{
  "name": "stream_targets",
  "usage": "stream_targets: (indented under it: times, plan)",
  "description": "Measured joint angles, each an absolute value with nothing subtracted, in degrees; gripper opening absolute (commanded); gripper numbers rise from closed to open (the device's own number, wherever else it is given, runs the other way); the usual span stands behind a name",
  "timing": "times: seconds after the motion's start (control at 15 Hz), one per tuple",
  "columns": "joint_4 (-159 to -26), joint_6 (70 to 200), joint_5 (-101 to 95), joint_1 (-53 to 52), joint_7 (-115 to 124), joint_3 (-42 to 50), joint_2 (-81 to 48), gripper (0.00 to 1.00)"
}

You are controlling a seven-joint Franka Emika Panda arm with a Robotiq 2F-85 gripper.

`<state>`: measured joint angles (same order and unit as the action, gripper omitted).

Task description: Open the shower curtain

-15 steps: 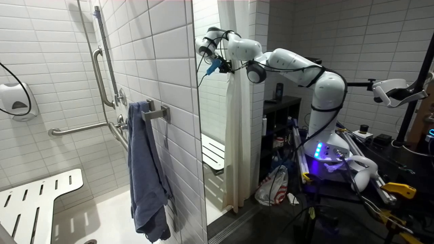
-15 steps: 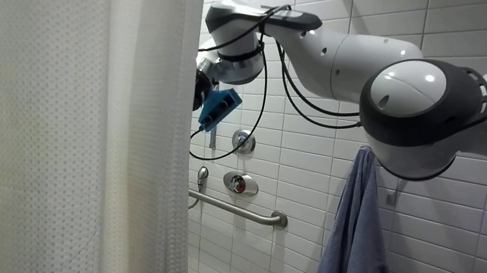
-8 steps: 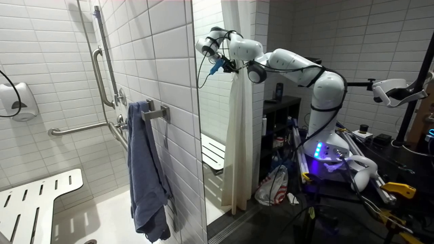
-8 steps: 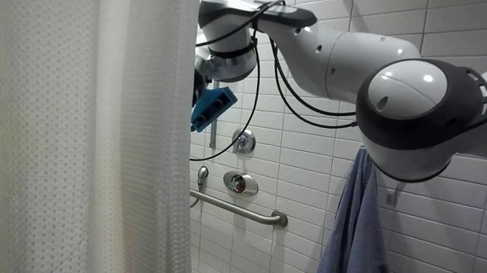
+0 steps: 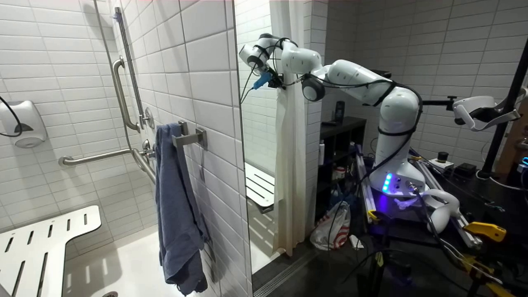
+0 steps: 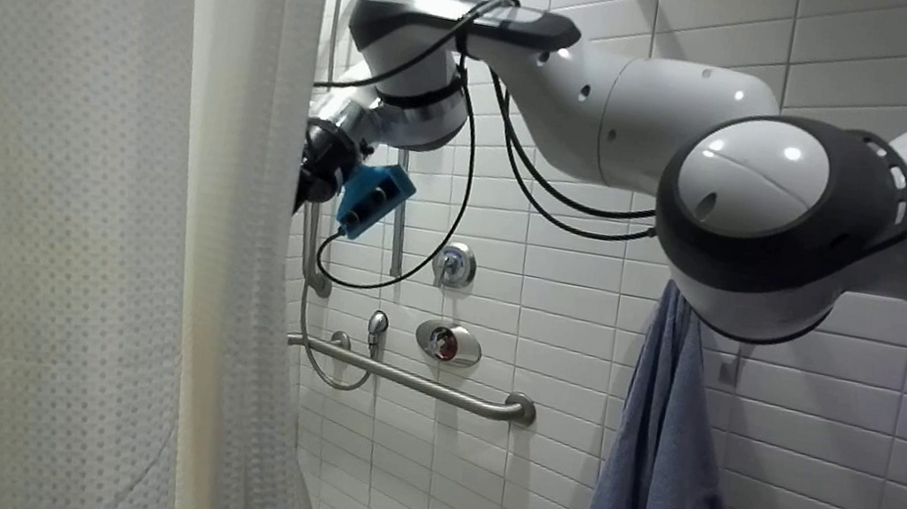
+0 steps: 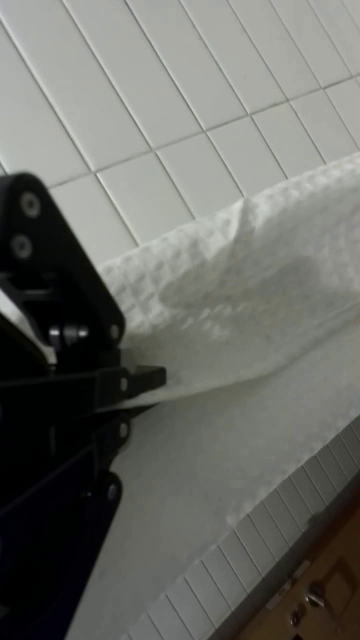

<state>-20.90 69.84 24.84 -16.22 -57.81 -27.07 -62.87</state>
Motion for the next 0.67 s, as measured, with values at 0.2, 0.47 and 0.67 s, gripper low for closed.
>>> stream_targets:
  times: [0.2, 0.47, 0.67]
  plan:
    - [-20.92, 73.72, 24.84, -16.78, -57.99, -26.37, -62.88, 0.00]
    - [-20.97, 75.86, 24.84, -17.32, -58.04, -26.00, -62.89, 0.00]
    - [-21.01, 76.20, 24.84, -17.51, -58.05, -25.97, -62.89, 0.02]
